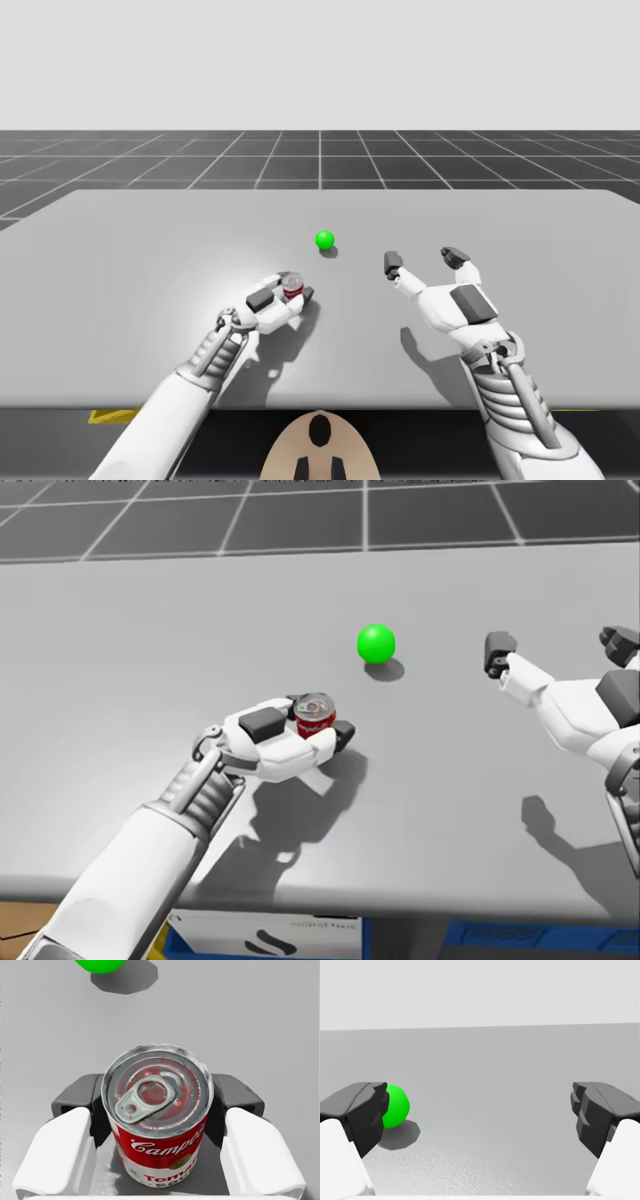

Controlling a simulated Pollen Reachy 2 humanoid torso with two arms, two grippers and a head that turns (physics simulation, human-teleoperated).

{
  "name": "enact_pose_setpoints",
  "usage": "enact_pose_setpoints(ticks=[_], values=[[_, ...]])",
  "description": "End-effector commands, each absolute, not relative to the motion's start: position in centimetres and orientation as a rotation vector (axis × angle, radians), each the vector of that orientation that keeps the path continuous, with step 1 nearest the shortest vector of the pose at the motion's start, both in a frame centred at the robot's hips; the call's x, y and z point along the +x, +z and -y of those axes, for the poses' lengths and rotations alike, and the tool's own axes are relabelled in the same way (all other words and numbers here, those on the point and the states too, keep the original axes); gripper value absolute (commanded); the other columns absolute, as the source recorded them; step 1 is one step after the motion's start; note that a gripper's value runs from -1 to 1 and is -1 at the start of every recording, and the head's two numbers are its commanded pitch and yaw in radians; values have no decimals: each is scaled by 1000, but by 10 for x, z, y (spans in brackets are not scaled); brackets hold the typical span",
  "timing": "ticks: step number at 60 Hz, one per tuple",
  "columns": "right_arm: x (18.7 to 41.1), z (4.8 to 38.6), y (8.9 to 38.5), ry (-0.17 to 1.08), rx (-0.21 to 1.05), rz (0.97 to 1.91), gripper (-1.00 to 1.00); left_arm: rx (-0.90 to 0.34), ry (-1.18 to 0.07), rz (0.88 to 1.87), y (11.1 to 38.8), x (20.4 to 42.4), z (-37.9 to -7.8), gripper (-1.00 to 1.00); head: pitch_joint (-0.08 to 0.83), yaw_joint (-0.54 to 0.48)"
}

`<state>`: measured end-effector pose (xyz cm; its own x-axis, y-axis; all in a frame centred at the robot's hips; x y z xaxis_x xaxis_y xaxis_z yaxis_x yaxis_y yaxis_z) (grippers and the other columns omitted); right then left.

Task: Watch the red light. When it turns green, pick up the object.

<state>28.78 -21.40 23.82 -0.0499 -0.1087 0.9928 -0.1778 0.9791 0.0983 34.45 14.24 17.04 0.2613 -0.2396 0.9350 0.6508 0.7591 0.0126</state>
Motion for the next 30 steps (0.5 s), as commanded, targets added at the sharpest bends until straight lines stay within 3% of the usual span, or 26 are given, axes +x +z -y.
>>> enact_pose_setpoints(ticks=[1,8,20,30], values=[[287,211,238,42,238,1625,-1000,-492,-612,1147,163,340,-124,1000,635,97],[287,211,238,42,233,1628,-1000,-491,-640,1140,159,337,-124,1000,588,98],[286,212,239,40,239,1627,-1000,-484,-657,1139,158,336,-125,1000,366,85],[285,211,239,45,231,1624,-1000,-483,-651,1172,173,336,-128,1000,299,86]])
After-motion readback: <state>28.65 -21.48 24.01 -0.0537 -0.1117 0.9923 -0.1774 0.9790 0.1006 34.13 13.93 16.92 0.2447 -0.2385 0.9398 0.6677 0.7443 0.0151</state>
